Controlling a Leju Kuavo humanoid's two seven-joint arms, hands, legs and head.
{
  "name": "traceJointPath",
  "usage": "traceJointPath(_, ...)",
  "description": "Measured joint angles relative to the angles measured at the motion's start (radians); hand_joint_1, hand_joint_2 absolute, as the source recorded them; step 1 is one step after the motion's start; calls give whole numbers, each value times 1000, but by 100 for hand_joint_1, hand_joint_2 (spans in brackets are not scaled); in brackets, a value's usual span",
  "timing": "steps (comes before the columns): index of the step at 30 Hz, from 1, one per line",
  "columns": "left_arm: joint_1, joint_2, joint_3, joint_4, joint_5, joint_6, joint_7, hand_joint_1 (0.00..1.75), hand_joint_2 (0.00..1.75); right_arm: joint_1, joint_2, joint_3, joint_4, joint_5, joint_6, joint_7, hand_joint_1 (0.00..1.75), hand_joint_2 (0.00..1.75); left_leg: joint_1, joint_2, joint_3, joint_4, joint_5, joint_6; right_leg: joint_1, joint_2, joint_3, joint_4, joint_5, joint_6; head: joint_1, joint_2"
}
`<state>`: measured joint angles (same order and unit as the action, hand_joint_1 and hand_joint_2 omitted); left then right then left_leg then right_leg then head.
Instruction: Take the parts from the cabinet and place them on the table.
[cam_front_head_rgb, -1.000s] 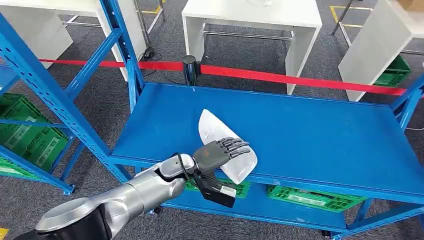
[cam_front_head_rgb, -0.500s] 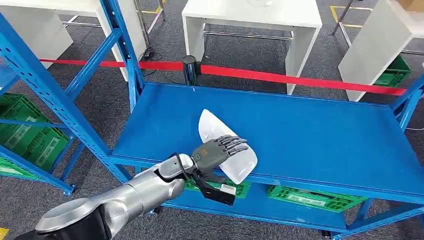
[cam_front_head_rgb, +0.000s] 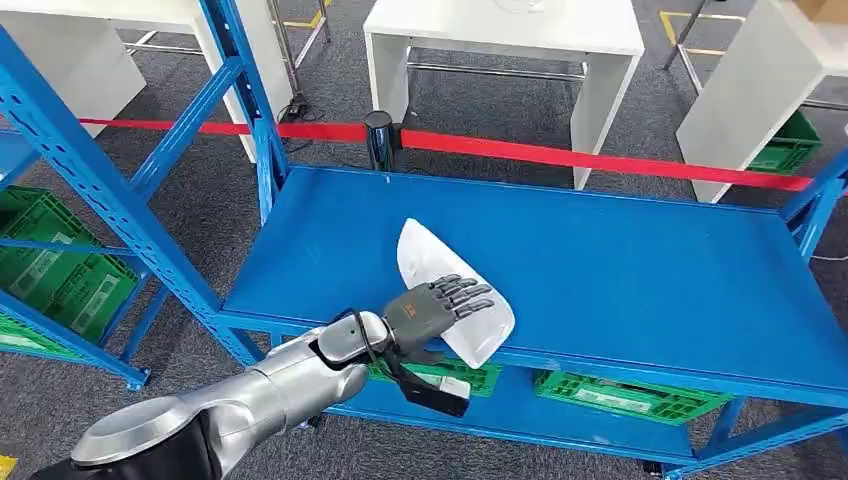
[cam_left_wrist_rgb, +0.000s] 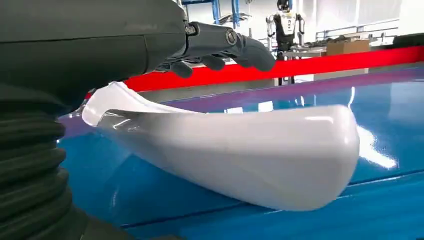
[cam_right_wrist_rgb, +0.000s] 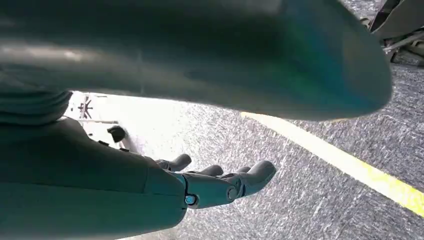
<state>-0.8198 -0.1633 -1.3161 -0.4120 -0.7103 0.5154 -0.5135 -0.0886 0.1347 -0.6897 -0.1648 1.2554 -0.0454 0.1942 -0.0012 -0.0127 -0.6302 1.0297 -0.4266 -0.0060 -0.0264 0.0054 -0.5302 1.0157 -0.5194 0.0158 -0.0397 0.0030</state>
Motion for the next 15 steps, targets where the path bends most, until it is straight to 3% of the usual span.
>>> traceJointPath(1,0,0,-1,1,-2,0,-1,145,175,0,0,0,0,0,0,-1,0,0,0,0,0,0,0,0,0,0,0,0,0,0,0,0)
traceJointPath(2,0,0,-2,2,-5,-4,-1,175,175,-1,0,0,0,0,0,-2,0,0,0,0,0,0,0,0,0,0,0,0,0,0,0,0)
traceJointPath(15,2,1,-16,6,-12,-18,16,175,175,-4,0,0,0,2,-2,2,0,0,0,0,0,0,0,0,0,0,0,0,0,0,0,0)
